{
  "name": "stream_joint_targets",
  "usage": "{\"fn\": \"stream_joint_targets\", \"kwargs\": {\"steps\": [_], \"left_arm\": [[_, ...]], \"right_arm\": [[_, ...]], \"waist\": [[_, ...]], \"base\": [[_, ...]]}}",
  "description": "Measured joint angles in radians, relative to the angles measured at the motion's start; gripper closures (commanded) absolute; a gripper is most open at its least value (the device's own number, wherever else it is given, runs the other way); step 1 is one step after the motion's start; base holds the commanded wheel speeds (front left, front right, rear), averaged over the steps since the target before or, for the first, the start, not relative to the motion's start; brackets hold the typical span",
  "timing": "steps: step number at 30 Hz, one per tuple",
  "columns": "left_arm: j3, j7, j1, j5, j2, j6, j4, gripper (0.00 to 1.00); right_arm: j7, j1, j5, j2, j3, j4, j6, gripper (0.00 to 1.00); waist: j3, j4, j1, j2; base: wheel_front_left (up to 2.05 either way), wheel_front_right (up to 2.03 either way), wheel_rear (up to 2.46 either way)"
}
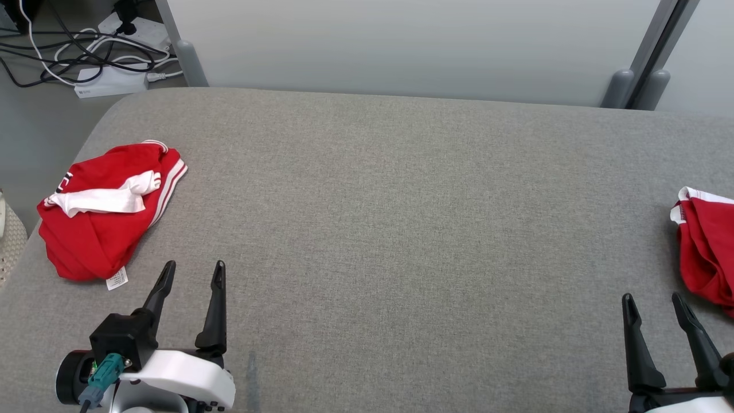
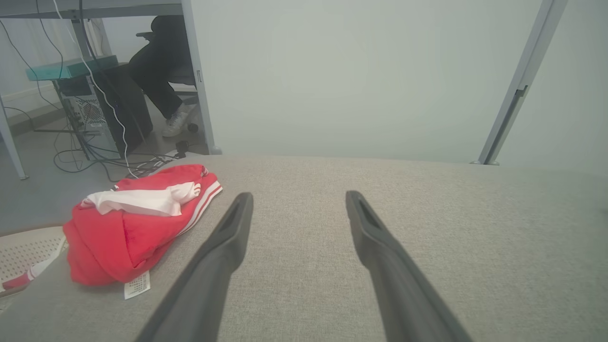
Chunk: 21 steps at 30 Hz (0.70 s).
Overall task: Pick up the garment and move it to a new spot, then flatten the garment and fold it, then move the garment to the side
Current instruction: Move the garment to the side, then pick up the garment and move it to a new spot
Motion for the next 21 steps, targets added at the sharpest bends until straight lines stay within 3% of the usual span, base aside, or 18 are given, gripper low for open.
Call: {"fn": "stream_joint_targets", "kwargs": {"steps": [12,21], "left_arm": [[0.008,-0.004,0.000,-0.007,-0.001,-0.002,0.009,0.00],[0.031,-0.012,0.001,-0.006,-0.024,0.009,0.020,0.00]], "right_arm": [[0.000,0.010,0.002,0.004,-0.001,-0.010,0.000,0.00],[0.011,0.008,0.002,0.003,0.024,-0.012,0.000,0.00]], "waist": [[-0.004,0.007,0.0000,0.0000],[0.005,0.110,0.0000,0.0000]], "base": [[0.00,0.00,0.00],[0.00,0.00,0.00]]}}
